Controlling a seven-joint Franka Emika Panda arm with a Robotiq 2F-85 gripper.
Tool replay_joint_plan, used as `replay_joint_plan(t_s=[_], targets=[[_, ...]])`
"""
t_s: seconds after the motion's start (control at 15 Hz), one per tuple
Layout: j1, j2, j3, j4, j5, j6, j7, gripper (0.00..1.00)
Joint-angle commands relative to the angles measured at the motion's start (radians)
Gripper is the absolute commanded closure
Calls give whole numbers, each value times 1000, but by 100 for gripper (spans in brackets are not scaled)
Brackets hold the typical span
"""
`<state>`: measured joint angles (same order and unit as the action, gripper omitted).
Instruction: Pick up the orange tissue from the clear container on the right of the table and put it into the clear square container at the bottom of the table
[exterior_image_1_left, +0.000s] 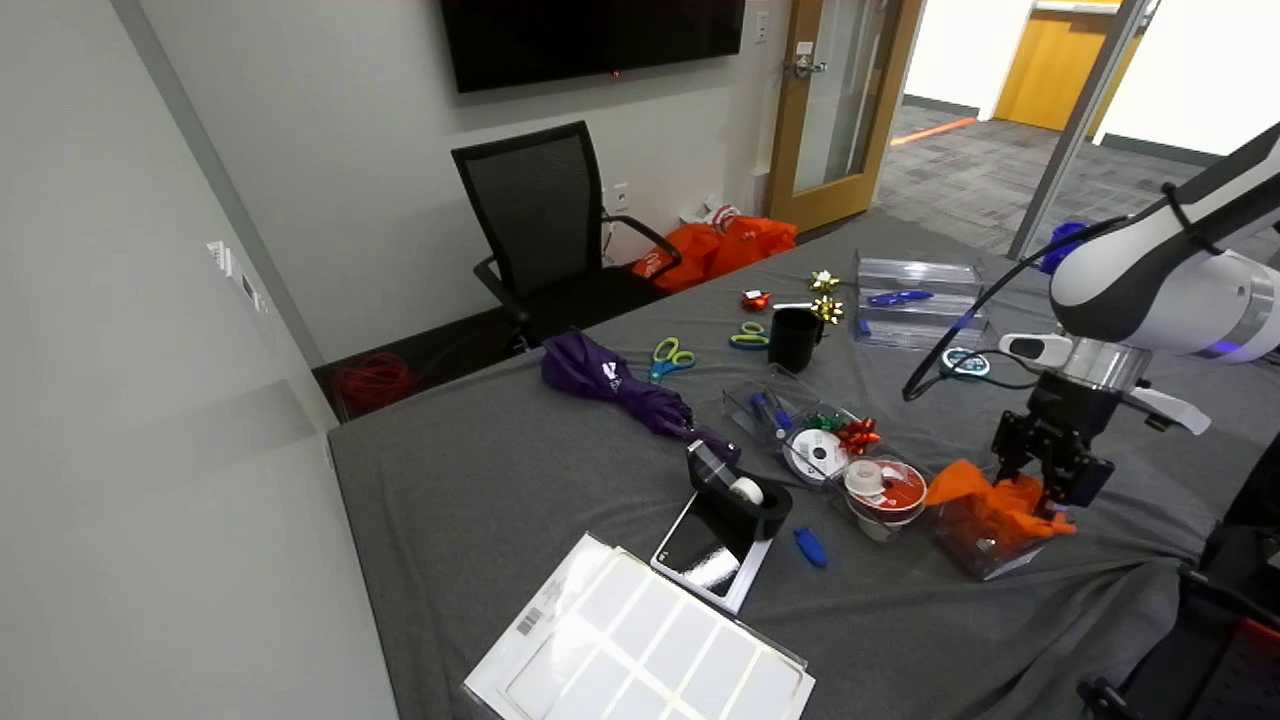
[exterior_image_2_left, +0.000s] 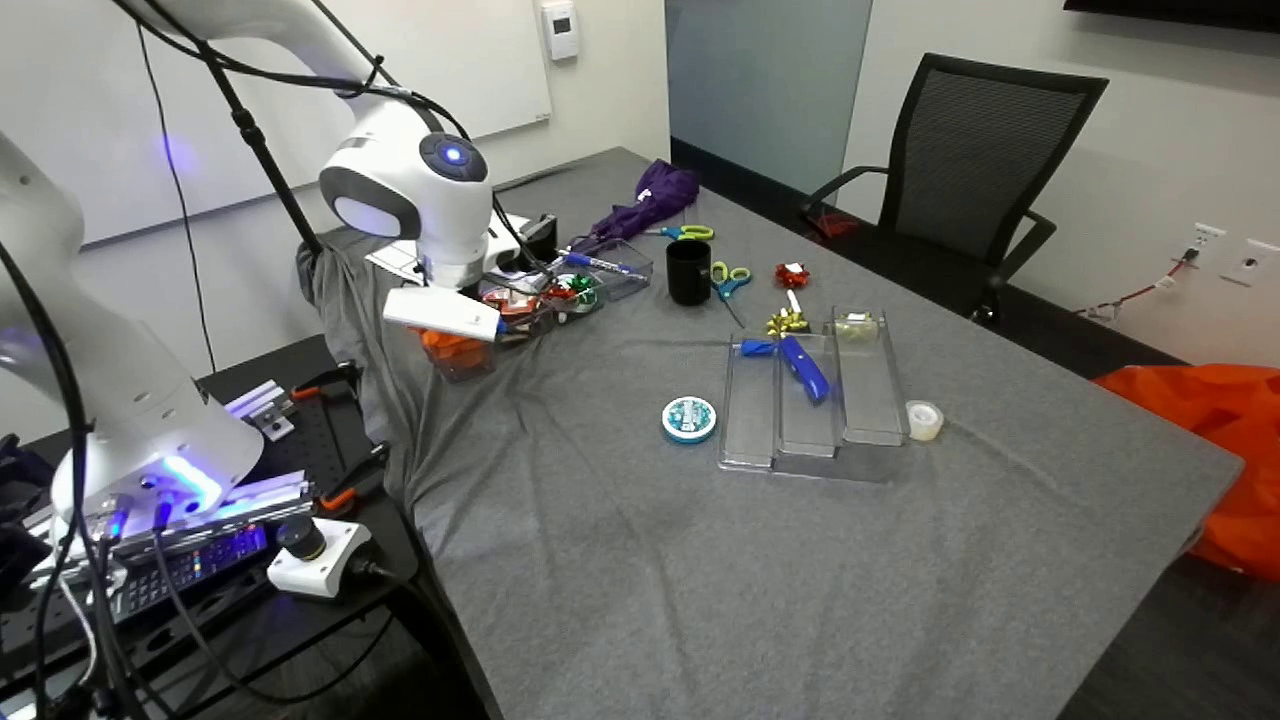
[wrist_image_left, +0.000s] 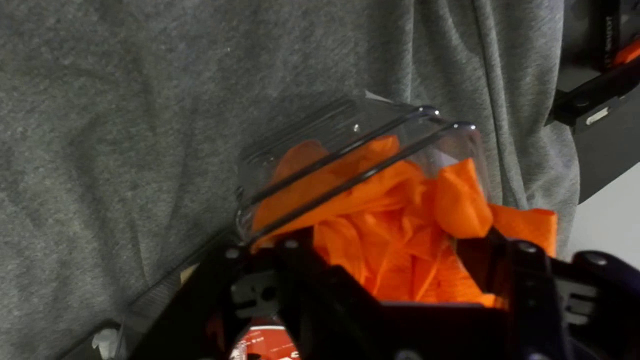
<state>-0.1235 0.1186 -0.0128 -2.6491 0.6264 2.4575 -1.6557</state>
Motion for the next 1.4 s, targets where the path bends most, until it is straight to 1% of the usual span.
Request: replay_joint_plan(t_s=[0.0, 0.33, 0.6, 0.67, 0.93, 1.07, 1.2, 1.33], targets=[[1, -116, -4, -79, 16, -20, -14, 0], [16, -232, -34, -135, -5, -83, 1, 0], [27, -297, -64, -159, -5, -121, 1, 0], [29, -280, -75, -126, -8, -137, 1, 0], [38, -312, -112, -123, 12, -164, -23, 0], [31, -345, -134, -139, -1, -196, -33, 0], [14, -355, -157, -132, -53, -235, -24, 0], [-19, -356, -167, -130, -233, -266, 67, 0]])
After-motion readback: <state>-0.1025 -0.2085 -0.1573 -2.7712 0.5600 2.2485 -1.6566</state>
